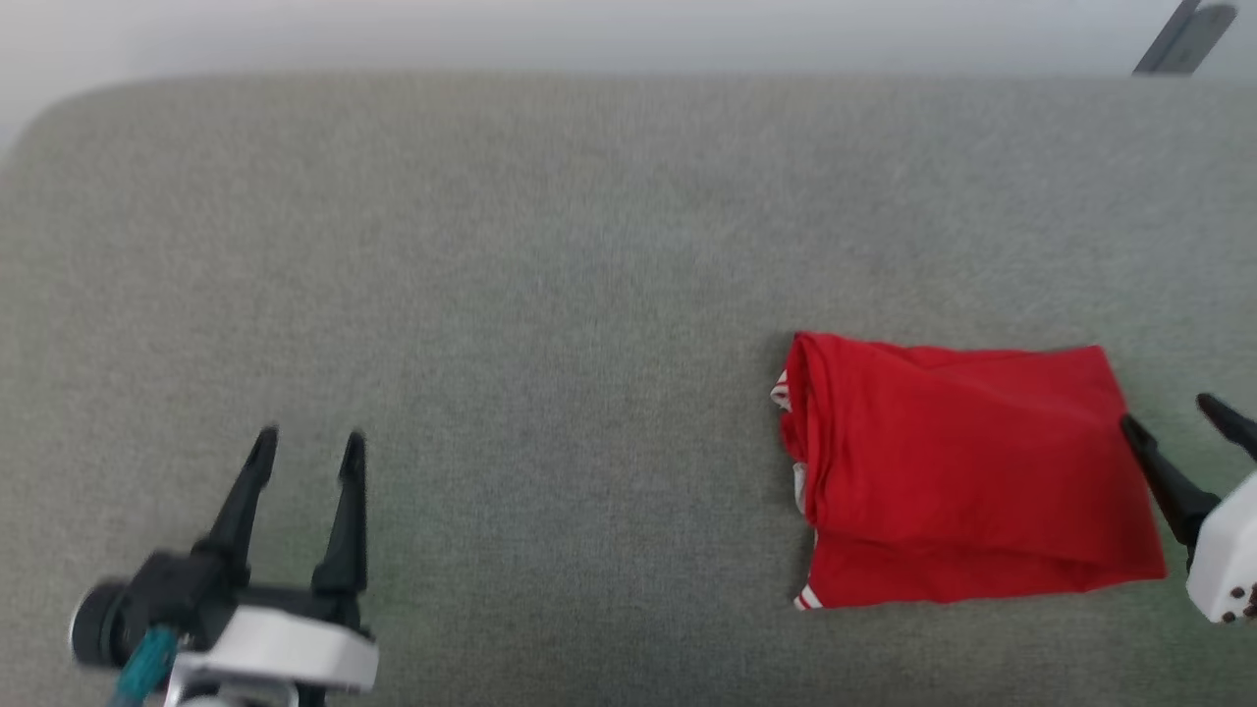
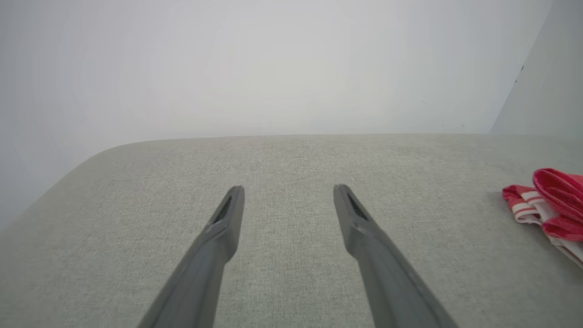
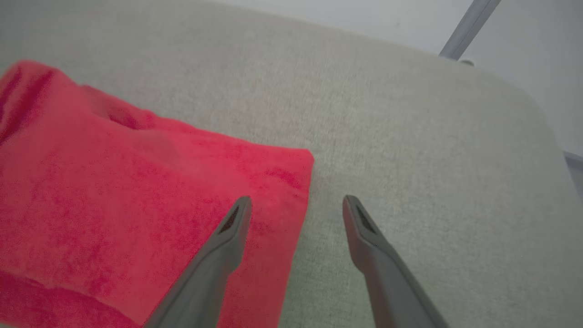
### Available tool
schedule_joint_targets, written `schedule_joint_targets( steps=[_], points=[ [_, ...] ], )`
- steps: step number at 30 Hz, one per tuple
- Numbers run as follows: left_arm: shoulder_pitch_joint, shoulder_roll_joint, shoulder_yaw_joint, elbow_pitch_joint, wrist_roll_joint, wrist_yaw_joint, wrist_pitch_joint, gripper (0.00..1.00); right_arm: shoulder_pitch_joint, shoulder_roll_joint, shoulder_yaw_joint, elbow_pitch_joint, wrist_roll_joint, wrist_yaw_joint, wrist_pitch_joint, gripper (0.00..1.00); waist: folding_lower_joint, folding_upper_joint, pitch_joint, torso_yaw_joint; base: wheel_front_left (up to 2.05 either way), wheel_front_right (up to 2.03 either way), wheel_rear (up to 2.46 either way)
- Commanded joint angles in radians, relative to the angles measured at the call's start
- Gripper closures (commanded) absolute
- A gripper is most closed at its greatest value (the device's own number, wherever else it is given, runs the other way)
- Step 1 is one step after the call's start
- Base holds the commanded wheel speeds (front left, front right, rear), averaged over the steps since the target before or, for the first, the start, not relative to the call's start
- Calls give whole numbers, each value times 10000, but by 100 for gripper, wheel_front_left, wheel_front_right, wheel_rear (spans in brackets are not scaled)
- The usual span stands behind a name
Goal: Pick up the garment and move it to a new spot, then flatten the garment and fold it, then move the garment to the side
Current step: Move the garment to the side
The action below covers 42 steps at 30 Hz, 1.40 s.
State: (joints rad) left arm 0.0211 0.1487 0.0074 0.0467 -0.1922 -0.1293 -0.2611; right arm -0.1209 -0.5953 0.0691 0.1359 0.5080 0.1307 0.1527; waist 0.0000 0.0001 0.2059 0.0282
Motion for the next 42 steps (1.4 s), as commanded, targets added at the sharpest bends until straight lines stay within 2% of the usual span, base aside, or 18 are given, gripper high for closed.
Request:
schedule_joint_targets(
  steps=[1,5,8,13,16,20,21,22,24,32,42],
  points=[
    [-352,104,-117,8,76,-11,-53,0,-255,-237,255,-122,278,-1,703,0,0,-1,509,70,0,0,0],
    [-1064,248,-351,90,24,-11,-53,0,-606,-1061,831,-617,1240,-2,2846,0,0,-1,1106,202,0,0,0],
    [-1449,268,-420,102,1,-11,-53,0,-817,-1351,701,-798,1686,-2,4212,0,0,-1,1441,264,0,0,0],
    [-1989,171,-584,98,4,-11,-53,0,-689,-1258,578,-1103,2033,-1,6376,0,0,-1,2024,437,0,0,0],
    [-2191,135,-644,108,-10,-11,-53,0,-620,-968,607,-1238,2105,1,6906,0,0,-1,2300,470,0,0,0],
    [-2449,185,-767,169,-10,-11,-53,0,-846,-520,550,-1178,1808,1,6745,0,0,-1,2626,451,0,0,0],
    [-2492,206,-772,175,-13,-11,-53,0,-918,-375,549,-1130,1741,1,6662,11,0,-1,2682,422,0,0,0],
    [-2532,225,-779,185,-13,-11,-53,0,-949,-276,572,-1066,1692,1,6607,50,0,-1,2736,393,0,0,0],
    [-2619,274,-786,196,-17,-11,-53,0,-982,-178,704,-983,1606,1,6510,100,0,-1,2825,301,0,0,0],
    [-2765,588,-699,72,81,-11,-53,0,-1388,-106,158,-606,1459,-50,5214,100,0,-1,2931,-482,0,0,0],
    [-3575,1108,-1302,-247,4,-11,-52,0,-1610,-184,-1812,-301,1793,-23,3599,100,0,-1,3499,-1731,0,0,0]
  ],
)
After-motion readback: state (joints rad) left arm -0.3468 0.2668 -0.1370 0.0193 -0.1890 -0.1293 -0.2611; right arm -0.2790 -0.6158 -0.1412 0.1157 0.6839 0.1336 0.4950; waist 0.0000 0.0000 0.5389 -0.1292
